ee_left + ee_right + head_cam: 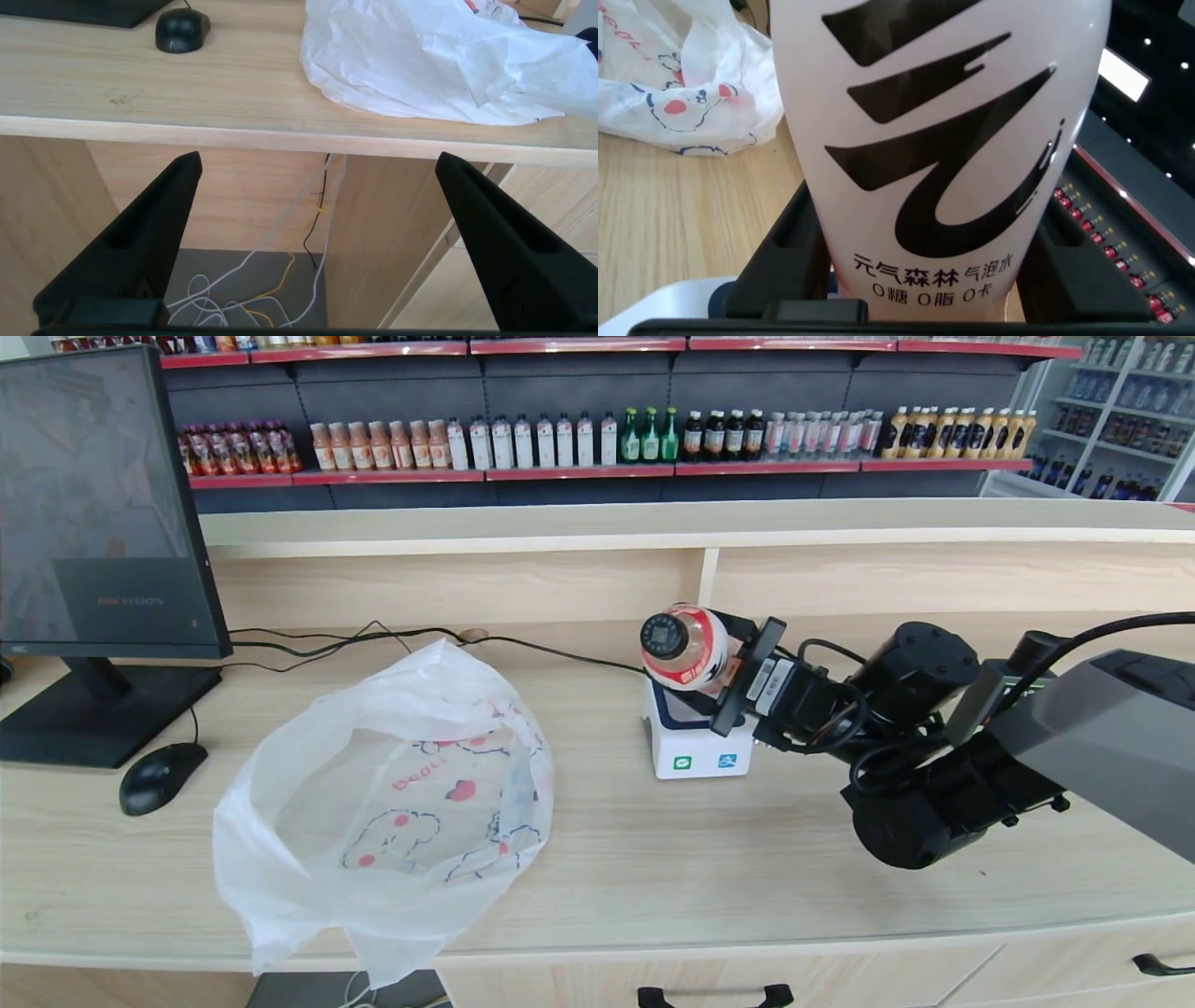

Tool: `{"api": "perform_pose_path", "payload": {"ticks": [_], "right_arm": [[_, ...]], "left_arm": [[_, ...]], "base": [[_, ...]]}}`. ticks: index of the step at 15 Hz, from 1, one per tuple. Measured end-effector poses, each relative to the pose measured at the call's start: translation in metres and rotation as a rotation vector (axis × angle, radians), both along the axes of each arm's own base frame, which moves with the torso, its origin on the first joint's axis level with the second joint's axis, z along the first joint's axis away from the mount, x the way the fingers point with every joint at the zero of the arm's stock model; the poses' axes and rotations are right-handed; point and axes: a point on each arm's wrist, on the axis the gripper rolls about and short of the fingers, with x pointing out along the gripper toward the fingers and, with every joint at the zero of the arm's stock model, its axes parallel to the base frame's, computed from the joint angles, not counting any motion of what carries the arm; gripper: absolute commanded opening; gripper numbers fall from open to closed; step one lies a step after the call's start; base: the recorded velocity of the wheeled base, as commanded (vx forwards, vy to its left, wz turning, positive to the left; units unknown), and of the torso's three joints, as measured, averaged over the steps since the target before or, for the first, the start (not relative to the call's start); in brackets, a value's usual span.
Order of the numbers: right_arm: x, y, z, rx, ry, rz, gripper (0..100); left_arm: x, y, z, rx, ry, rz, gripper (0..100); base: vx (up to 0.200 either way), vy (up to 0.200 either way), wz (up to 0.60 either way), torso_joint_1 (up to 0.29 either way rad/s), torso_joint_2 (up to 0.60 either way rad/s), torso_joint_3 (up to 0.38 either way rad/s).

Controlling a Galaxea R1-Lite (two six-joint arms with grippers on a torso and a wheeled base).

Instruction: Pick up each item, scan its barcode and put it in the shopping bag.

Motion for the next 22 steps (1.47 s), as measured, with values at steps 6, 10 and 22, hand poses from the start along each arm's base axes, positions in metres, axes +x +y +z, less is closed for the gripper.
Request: {"api": "perform_pose_path", "payload": {"ticks": [6,10,22], "right_arm": [[0.0,-0.001,-0.001,-0.002,0.001,-0.003,0],[0.0,-0.001,-0.001,0.011,0.024,0.002,0],[-0.047,-0.031,0.043,0.322,0.265,-0.209,0]], "left_arm": [[0.0,0.0,0.0,0.0,0.0,0.0,100],[0.0,0.0,0.0,0.0,0.0,0.0,100],[0.0,0.0,0.0,0.0,0.0,0.0,100]], "base": [[0.0,0.0,0.0,0.0,0.0,0.0],[0.0,0.0,0.0,0.0,0.0,0.0],[0.0,0.0,0.0,0.0,0.0,0.0]]}}
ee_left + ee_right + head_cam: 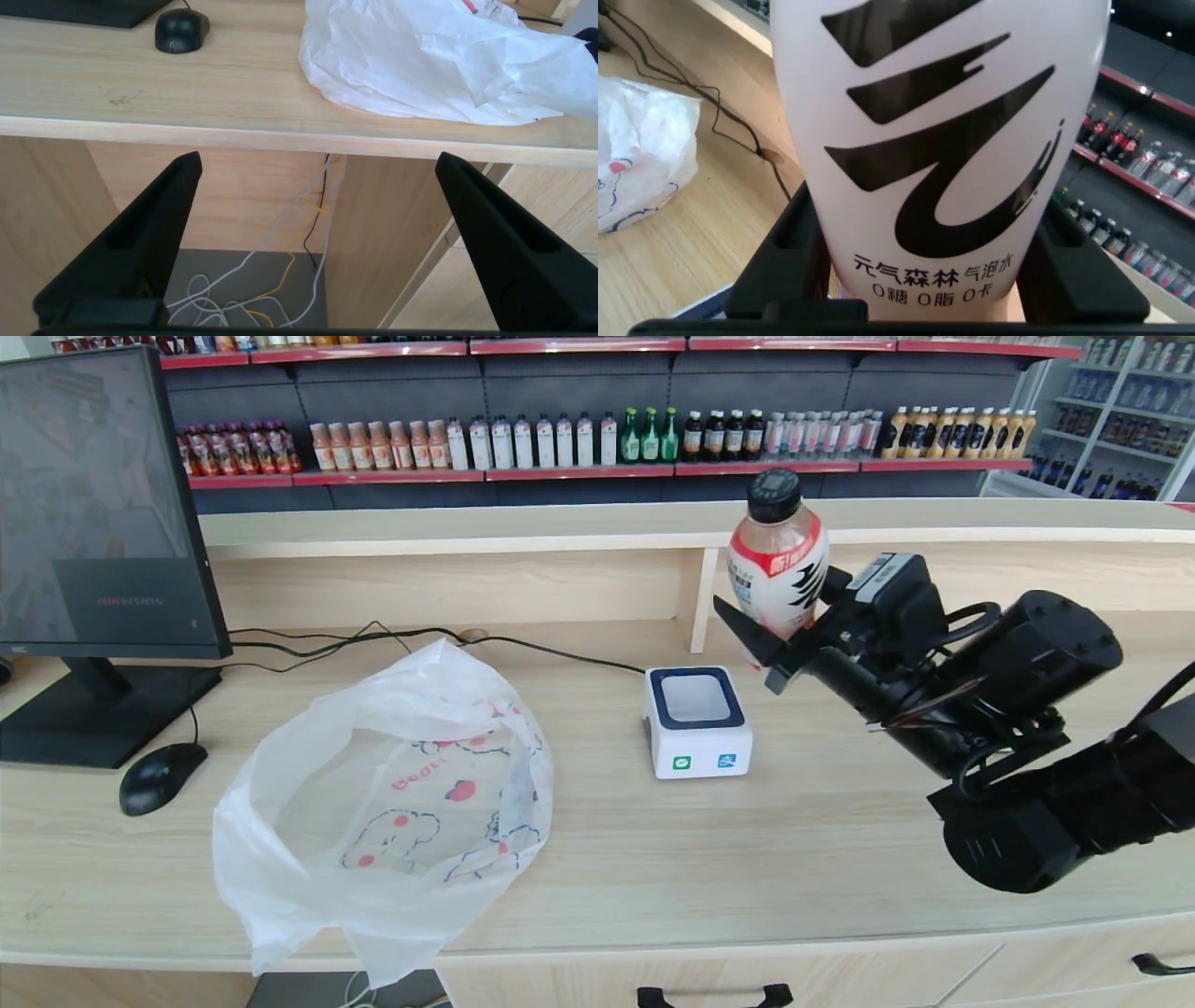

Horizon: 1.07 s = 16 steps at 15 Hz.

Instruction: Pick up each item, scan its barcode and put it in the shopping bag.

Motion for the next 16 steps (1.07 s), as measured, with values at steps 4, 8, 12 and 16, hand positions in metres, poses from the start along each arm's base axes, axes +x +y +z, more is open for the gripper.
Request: {"api": "perform_pose_path", "payload": {"ticks": [4,8,12,16], "right_arm": [[-0.037,-0.027,0.014,0.245,0.164,-0.061,0],[-0.083,-0.068,-0.009,0.323,0.349,-0.117,0],[-0.124,-0.086,-0.026,0.347,0.443,-0.149,0],[-0.123,-0.088,-0.015,0.375,0.399,-0.149,0]], "left_arm": [[0.0,0.0,0.0,0.013,0.001,-0.001,100],[0.0,0.0,-0.001,0.025,0.005,-0.003,100],[0.0,0.0,-0.001,0.024,0.007,-0.003,100],[0.0,0.0,-0.001,0.024,0.008,-0.003,100]], "base": [[0.0,0.0,0.0,0.0,0.0,0.0],[0.0,0.0,0.0,0.0,0.0,0.0],[0.0,0.0,0.0,0.0,0.0,0.0],[-0.15,0.0,0.0,0.004,0.0,0.002]]}}
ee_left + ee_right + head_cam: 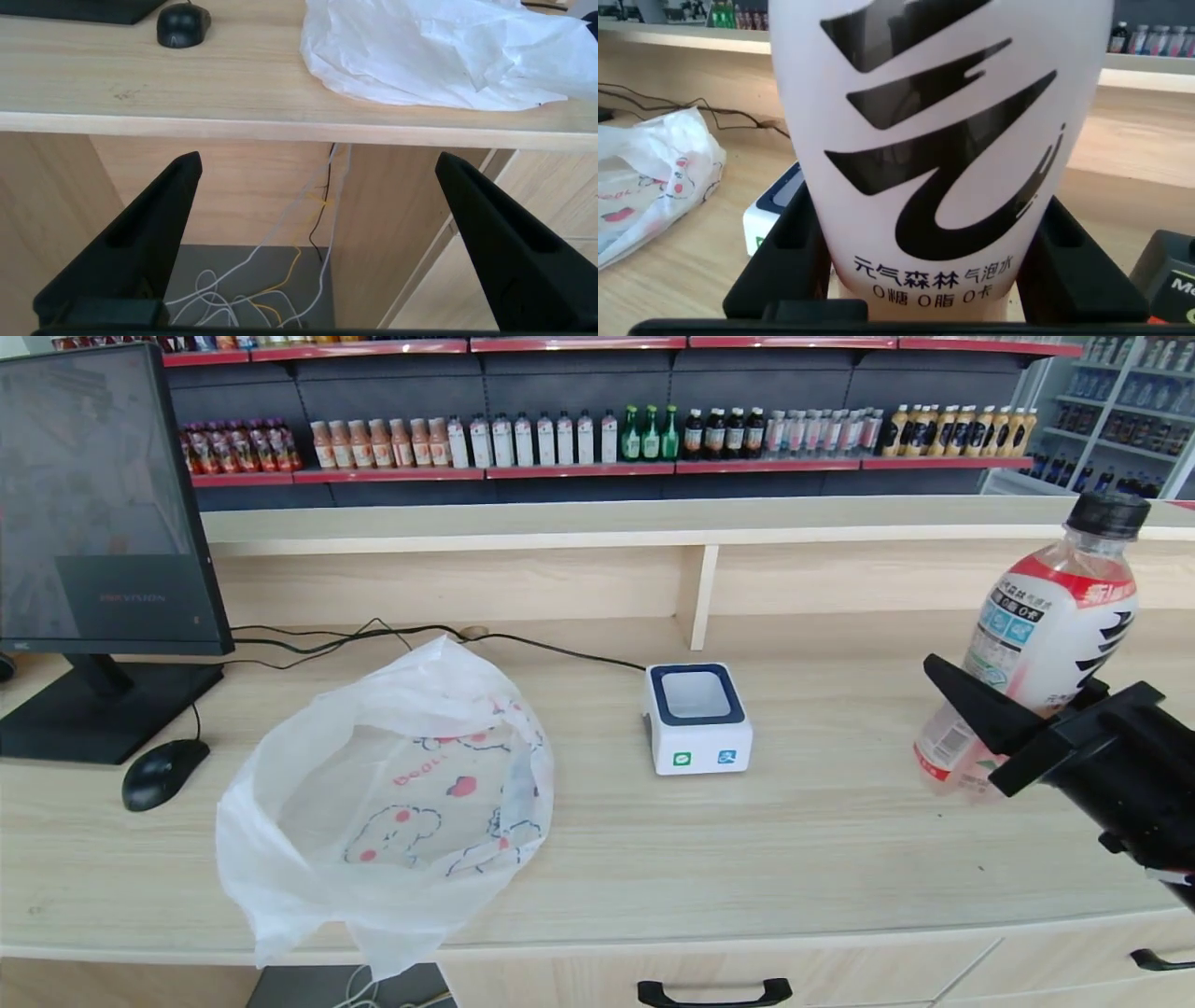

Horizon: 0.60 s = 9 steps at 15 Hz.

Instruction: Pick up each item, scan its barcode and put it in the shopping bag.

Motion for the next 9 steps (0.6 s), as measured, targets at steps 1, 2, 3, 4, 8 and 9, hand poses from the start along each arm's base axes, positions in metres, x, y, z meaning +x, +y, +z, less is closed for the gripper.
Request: {"api": "perform_pose_path", "payload": {"ticks": [1,2,3,4,8,9], "right_arm": [[0.002,0.0,0.001,0.009,0.003,-0.024,0],[0.004,0.0,0.003,0.022,-0.006,-0.03,0],[0.005,0.0,0.005,0.032,-0.013,-0.031,0],[0.007,0.001,0.005,0.035,-0.009,-0.034,0],[0.011,0.002,0.007,0.036,-0.017,-0.034,0],[0.012,0.002,0.008,0.038,-0.025,-0.035,0]], "left_arm": [[0.0,0.0,0.0,0.0,0.0,0.0,100],[0.0,0.0,0.0,-0.001,0.0,0.0,100],[0.0,0.0,0.0,-0.001,-0.001,0.0,100],[0.0,0.0,0.0,-0.001,-0.001,0.001,100],[0.0,0.0,0.0,-0.001,-0.001,0.001,100],[0.0,0.0,0.0,0.0,0.0,0.001,100]], "base": [[-0.2,0.0,0.0,-0.002,0.0,0.002],[-0.2,0.0,0.0,-0.012,0.0,-0.002],[-0.2,0.0,0.0,-0.012,0.0,0.012],[-0.2,0.0,0.0,0.002,0.0,-0.002],[0.0,0.05,0.0,-0.001,0.0,0.002],[0.0,0.2,0.0,0.017,0.0,0.002]]}}
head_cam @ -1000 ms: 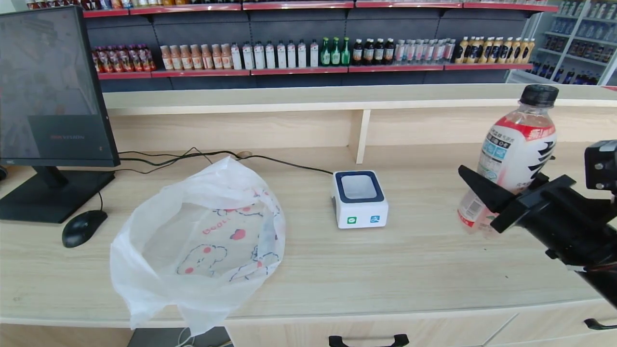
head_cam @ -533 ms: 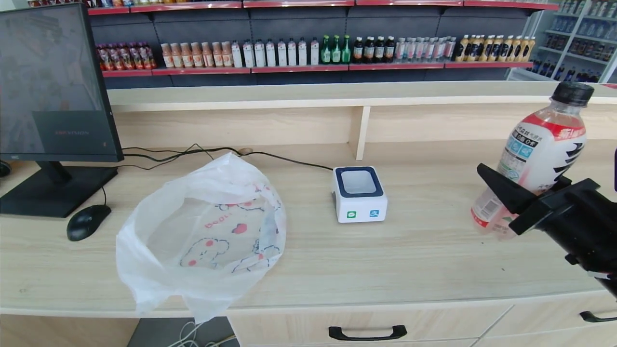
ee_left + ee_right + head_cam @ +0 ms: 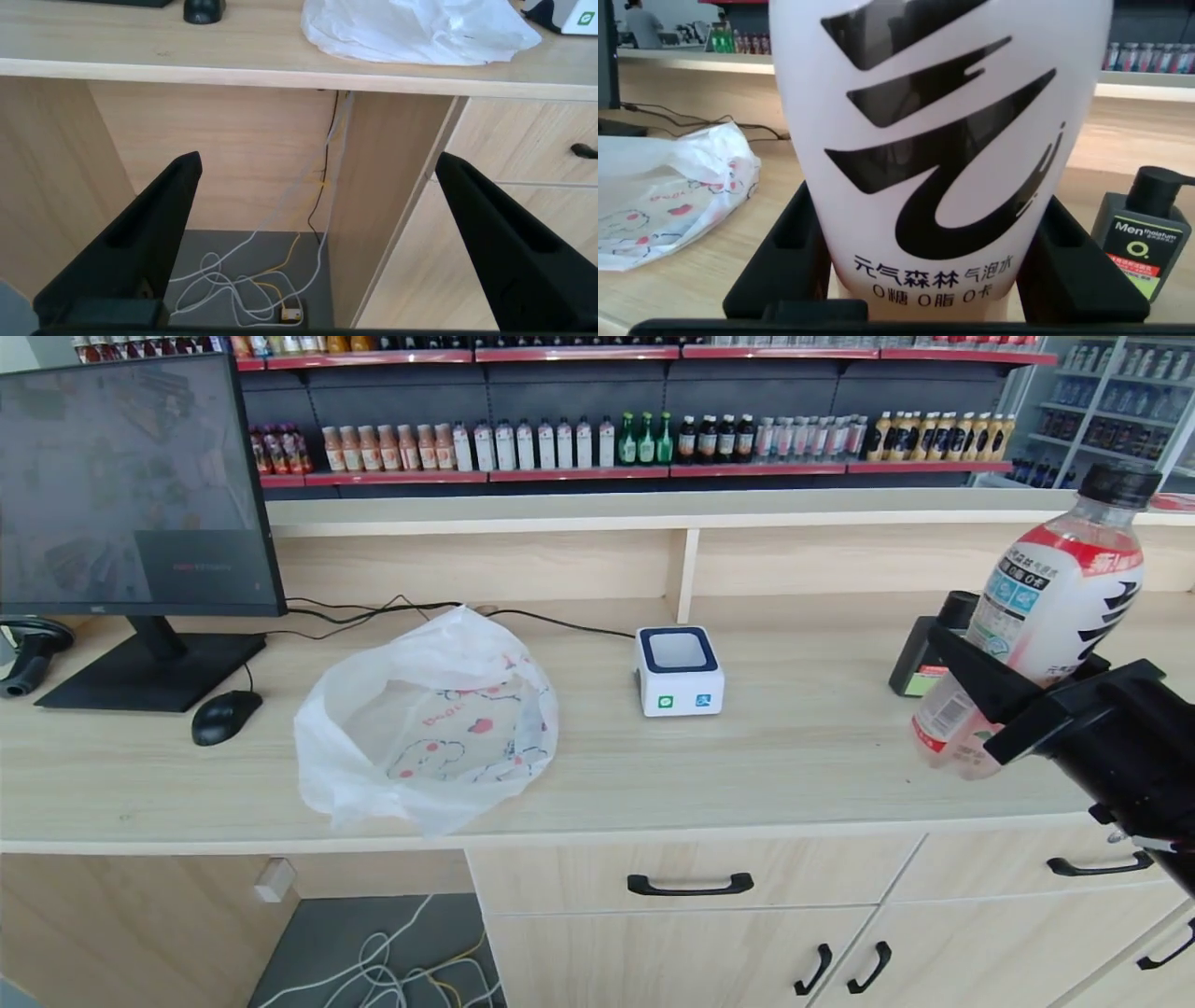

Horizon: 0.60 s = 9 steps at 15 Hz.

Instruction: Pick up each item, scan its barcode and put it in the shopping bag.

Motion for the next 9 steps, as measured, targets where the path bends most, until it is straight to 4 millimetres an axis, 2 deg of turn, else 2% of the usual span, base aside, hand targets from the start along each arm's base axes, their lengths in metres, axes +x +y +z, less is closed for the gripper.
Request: {"api": "perform_pose_path", "payload": {"ticks": [9], "right_arm": [[0.0053,0.0012,0.001,0.002,-0.001,0.0,0]], "left_arm": [[0.0,0.0,0.0,-0.008,0.0,0.0,100]], "base": [[0.0,0.2,0.0,0.007,0.0,0.003]]}}
